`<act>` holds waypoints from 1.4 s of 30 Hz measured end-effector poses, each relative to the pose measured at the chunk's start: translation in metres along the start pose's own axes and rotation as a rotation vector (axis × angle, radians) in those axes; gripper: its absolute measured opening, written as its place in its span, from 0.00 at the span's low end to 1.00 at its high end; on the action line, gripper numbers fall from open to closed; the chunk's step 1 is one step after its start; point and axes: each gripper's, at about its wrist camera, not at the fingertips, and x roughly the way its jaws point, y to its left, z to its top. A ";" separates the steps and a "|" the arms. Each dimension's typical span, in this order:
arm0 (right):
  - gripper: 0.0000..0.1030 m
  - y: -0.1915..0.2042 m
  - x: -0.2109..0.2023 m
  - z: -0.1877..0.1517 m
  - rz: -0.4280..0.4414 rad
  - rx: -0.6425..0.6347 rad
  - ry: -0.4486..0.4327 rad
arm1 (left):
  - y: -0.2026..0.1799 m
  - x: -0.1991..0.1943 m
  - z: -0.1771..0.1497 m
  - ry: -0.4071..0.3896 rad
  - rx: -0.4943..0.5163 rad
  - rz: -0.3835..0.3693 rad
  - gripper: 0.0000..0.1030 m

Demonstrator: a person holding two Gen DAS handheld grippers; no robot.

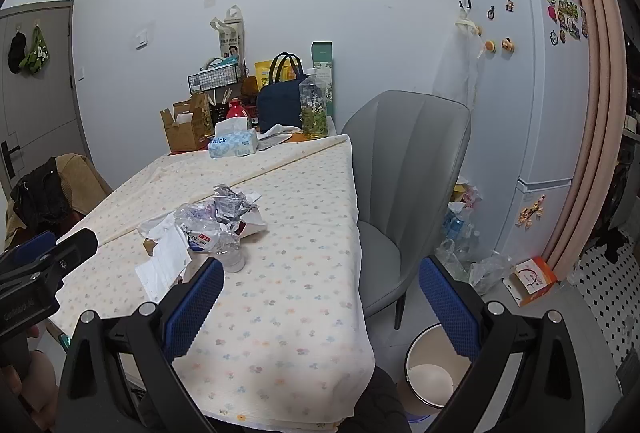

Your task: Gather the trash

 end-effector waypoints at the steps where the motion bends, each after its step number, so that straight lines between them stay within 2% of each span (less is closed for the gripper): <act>1: 0.93 0.000 0.000 0.000 0.001 0.000 0.000 | 0.000 0.000 0.000 0.000 0.000 0.000 0.95; 29: 0.93 -0.001 -0.002 0.001 -0.012 -0.002 -0.005 | -0.010 -0.003 -0.006 -0.003 0.001 -0.007 0.95; 42: 0.93 -0.001 -0.003 0.002 -0.017 -0.005 -0.010 | -0.003 0.000 -0.003 -0.002 -0.003 -0.012 0.95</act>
